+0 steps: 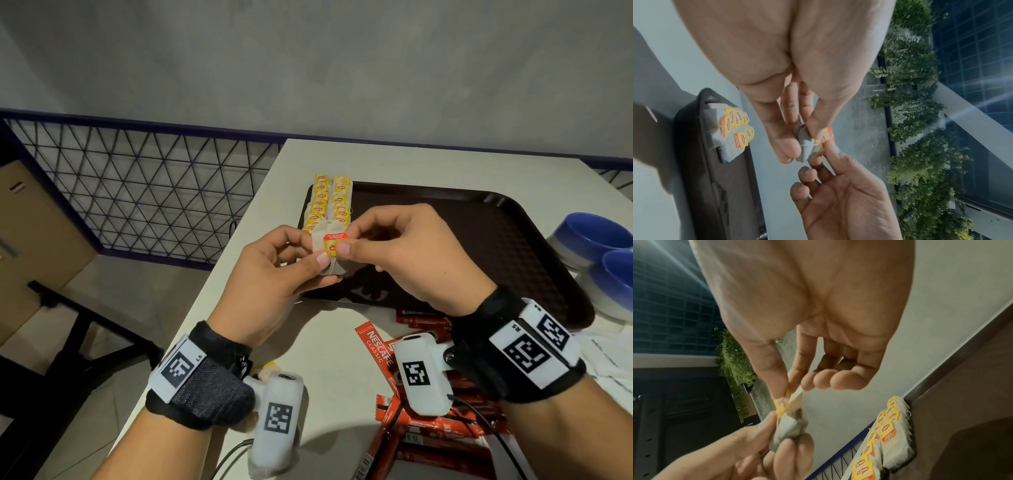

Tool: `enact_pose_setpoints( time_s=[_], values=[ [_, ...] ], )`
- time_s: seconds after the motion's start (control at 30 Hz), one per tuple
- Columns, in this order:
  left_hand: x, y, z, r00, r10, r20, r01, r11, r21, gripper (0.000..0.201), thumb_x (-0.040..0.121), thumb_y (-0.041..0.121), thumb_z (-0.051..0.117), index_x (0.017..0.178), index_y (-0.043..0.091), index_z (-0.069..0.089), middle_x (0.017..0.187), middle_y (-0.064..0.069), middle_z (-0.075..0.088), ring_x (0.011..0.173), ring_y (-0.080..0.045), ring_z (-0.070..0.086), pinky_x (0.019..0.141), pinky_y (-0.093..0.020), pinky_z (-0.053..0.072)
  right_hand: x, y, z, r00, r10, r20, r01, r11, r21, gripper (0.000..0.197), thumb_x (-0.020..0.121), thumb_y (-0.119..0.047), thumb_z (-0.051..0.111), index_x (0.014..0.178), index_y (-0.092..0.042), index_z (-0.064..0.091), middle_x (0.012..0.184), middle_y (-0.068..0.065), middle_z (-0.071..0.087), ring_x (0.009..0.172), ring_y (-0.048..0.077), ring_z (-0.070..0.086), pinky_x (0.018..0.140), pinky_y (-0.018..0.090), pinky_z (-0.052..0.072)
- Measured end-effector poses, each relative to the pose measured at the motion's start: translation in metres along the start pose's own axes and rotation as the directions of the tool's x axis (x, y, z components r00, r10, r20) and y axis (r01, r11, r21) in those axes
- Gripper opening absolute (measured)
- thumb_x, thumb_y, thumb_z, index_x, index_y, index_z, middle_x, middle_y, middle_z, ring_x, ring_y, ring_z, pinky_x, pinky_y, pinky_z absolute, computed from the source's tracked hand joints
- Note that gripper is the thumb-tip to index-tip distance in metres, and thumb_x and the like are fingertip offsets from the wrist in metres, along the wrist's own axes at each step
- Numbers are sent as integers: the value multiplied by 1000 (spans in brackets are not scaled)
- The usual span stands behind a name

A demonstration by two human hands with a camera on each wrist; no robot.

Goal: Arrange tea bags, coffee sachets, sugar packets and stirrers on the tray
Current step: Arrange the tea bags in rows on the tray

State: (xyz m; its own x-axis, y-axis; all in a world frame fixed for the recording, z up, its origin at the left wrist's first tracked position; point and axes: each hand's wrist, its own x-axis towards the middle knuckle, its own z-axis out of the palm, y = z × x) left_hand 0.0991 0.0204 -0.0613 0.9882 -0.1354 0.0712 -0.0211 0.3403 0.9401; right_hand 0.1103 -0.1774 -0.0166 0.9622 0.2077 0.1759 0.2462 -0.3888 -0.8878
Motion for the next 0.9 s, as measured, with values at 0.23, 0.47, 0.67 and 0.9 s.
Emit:
enact_pose_setpoints(
  time_s=[0.23,0.47,0.67,0.9],
  values=[
    [1,-3,0,1000,-28,-12,29,999,19,29,82,5,70,107,-8,64,106,-40,64,89,-34,76,74,-34,63,0,-2,-1,1000,21,-7,-19,980,199,7,89,-5,78,94,-3,74,78,14,76,68,24,72,61,28,58],
    [-1,-1,1,999,-27,-34,28,999,21,30,81,7,71,105,-8,65,107,-43,61,89,-32,77,73,-33,63,-1,-2,1,999,34,21,-38,974,225,12,96,-4,69,105,-6,77,94,16,78,80,32,77,71,39,66],
    [0,1,1,998,-36,-54,37,999,8,19,97,-1,61,111,-14,61,99,-28,70,85,-30,76,72,-34,64,-1,-1,2,999,27,23,-31,983,182,19,95,0,69,104,-12,81,95,10,78,80,29,77,72,35,65],
    [-2,5,3,997,-42,-63,42,999,3,8,98,2,60,95,-3,66,94,-18,74,84,-30,76,68,-36,65,-2,-3,3,998,58,18,-61,971,232,18,97,4,65,101,-7,80,102,11,78,80,31,78,70,36,66]
  ],
)
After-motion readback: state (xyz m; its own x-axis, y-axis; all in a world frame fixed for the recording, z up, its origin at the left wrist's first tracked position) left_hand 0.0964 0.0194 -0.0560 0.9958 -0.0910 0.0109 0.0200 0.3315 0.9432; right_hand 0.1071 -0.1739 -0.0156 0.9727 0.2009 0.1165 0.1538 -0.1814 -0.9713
